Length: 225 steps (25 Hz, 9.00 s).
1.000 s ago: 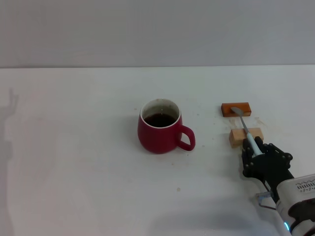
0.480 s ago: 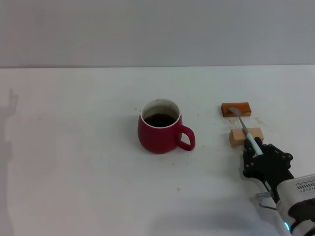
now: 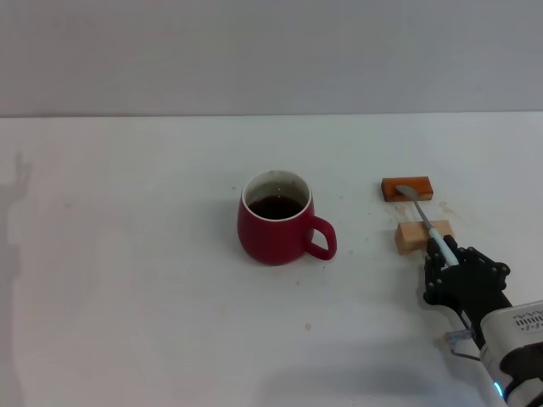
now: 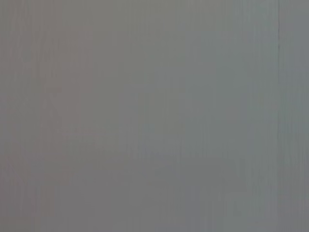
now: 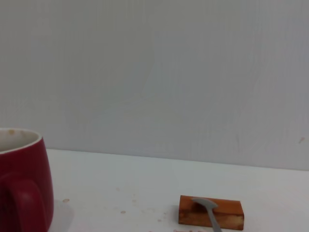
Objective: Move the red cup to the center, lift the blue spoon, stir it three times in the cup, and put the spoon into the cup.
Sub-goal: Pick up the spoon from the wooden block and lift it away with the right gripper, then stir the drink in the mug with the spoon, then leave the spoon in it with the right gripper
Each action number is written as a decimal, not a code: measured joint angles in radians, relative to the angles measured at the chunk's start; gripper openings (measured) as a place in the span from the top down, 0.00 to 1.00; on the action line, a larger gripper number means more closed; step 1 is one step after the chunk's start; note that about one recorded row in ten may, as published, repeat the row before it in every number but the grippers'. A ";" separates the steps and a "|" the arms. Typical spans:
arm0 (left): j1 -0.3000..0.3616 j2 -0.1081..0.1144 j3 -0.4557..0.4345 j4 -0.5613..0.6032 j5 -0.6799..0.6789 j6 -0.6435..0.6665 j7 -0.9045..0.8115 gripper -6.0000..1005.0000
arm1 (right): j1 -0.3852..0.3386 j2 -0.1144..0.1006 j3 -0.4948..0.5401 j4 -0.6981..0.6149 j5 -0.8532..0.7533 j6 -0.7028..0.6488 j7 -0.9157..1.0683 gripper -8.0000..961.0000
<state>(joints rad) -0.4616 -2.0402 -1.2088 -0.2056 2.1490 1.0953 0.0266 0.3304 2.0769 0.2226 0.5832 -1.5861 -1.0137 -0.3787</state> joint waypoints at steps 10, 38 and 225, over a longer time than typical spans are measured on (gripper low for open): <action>0.000 -0.001 0.000 0.000 -0.001 0.000 -0.002 0.14 | -0.001 0.000 0.000 -0.001 -0.003 -0.004 -0.003 0.82; 0.001 0.002 0.000 0.000 0.004 0.005 -0.024 0.14 | -0.002 0.002 -0.002 -0.003 0.001 -0.004 -0.005 0.83; 0.008 -0.004 0.000 -0.009 0.005 0.020 -0.025 0.14 | -0.229 -0.281 0.250 0.466 -0.579 -0.127 0.241 0.84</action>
<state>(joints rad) -0.4537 -2.0442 -1.2087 -0.2148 2.1537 1.1151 0.0015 0.1010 1.7959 0.4728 1.0488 -2.1655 -1.1402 -0.1376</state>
